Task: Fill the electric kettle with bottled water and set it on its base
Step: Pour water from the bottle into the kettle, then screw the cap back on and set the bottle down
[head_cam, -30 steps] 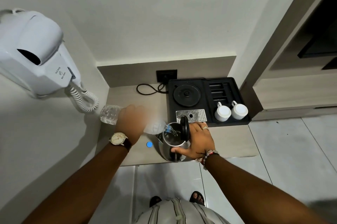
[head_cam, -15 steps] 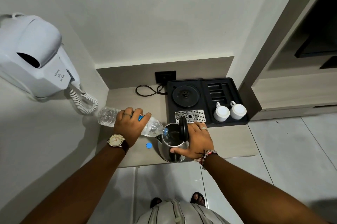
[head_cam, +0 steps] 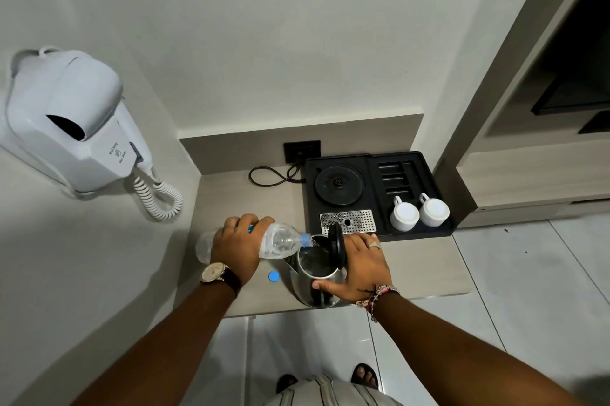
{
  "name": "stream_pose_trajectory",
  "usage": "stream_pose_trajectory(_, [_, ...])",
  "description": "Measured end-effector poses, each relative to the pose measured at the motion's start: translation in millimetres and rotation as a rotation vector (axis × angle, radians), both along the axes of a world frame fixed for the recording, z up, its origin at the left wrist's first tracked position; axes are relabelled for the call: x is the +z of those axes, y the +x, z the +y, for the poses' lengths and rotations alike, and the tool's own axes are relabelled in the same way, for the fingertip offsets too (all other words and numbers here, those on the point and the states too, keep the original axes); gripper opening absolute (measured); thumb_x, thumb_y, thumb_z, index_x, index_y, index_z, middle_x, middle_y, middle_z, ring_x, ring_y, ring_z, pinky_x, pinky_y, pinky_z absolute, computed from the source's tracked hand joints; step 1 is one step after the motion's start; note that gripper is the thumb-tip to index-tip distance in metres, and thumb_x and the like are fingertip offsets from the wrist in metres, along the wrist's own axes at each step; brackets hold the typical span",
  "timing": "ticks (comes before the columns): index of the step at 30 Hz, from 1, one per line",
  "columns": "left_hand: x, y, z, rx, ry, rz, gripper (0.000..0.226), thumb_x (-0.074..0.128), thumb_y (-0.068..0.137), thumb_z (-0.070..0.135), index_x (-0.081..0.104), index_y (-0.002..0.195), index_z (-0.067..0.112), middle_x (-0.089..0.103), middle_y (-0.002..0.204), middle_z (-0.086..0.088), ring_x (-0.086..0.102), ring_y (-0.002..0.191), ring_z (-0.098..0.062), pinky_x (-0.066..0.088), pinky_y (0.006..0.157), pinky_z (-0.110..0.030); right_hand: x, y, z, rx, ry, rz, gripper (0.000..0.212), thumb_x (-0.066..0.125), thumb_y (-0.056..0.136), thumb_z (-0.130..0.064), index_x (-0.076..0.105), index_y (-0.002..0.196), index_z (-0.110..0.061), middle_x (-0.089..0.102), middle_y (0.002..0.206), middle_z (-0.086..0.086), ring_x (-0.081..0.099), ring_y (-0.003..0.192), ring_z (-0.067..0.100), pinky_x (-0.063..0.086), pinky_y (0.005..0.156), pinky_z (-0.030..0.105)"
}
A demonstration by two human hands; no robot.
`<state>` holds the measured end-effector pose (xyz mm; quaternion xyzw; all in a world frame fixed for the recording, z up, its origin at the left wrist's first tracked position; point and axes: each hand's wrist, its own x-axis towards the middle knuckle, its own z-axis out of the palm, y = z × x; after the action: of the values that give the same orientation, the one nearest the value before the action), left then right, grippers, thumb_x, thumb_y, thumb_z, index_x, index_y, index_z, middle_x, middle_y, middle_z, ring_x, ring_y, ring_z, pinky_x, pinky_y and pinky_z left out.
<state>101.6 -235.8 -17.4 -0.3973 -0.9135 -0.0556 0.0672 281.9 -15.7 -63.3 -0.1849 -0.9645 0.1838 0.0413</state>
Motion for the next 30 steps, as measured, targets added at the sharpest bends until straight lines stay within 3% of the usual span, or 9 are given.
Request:
stream_pose_trajectory(6, [-18.2,-10.2,-5.5,0.209,0.315,-0.365,0.075,0.088,0.072,0.010,0.056,0.139,0.017,0.062,0.130,-0.010,0.057,0.116,-0.035,0.051,0.098,-0.047,-0.6,-1.6,0.7,0.006,-0.012,0.001,0.114,0.050,0.057,-0.106,0.057,0.137,-0.025,0.066,0.129,-0.006,0.054,0.129,0.027,0.035,0.119,0.052])
stream_pose_trajectory(10, [-25.9,-14.4,-4.9,0.472,0.664,-0.555,0.081,0.096,0.068,0.018,0.054,0.138,0.021,0.065,0.129,-0.004,0.061,0.115,-0.025,0.053,0.099,-0.045,1.9,-2.9,2.7,0.020,-0.023,0.018,0.119,0.053,0.054,-0.107,0.056,0.140,-0.024,0.065,0.132,-0.004,0.053,0.130,0.028,0.036,0.119,0.052])
stream_pose_trajectory(19, [-46.3,-21.4,-9.5,0.560,0.756,-0.646,0.084,0.096,0.069,0.018,0.051,0.140,0.021,0.063,0.133,-0.003,0.060,0.119,-0.026,0.054,0.100,-0.046,2.3,-3.7,3.3,0.001,-0.064,-0.048,0.125,0.045,0.064,-0.103,0.042,0.155,-0.018,0.052,0.156,0.005,0.033,0.152,0.036,0.019,0.129,0.055])
stream_pose_trajectory(24, [-49.7,-18.2,-16.8,0.550,0.708,-0.771,0.083,0.098,0.065,0.010,0.055,0.135,0.013,0.067,0.127,-0.007,0.064,0.116,-0.028,0.054,0.101,-0.048,2.2,-3.4,2.4,0.006,-0.036,-0.076,0.131,0.047,0.062,-0.105,0.035,0.159,-0.017,0.043,0.163,0.006,0.025,0.156,0.038,0.015,0.129,0.055])
stream_pose_trajectory(27, [-71.3,6.1,-27.3,0.697,0.350,-0.811,0.088,0.098,0.065,0.025,0.052,0.138,0.009,0.059,0.136,-0.016,0.059,0.122,-0.035,0.049,0.104,-0.044,2.9,-3.3,2.8,0.011,-0.041,-0.077,0.132,0.046,0.061,-0.105,0.033,0.160,-0.018,0.040,0.165,0.005,0.020,0.158,0.038,0.015,0.130,0.056])
stream_pose_trajectory(30, [-92.9,27.2,-24.3,0.555,0.019,-0.797,0.069,0.080,0.085,0.034,0.048,0.143,0.016,0.056,0.142,-0.011,0.056,0.127,-0.031,0.046,0.106,-0.040,3.3,-4.3,2.7,0.018,-0.026,-0.087,0.136,0.043,0.059,-0.107,0.031,0.161,-0.017,0.035,0.168,0.005,0.015,0.159,0.037,0.010,0.130,0.053])
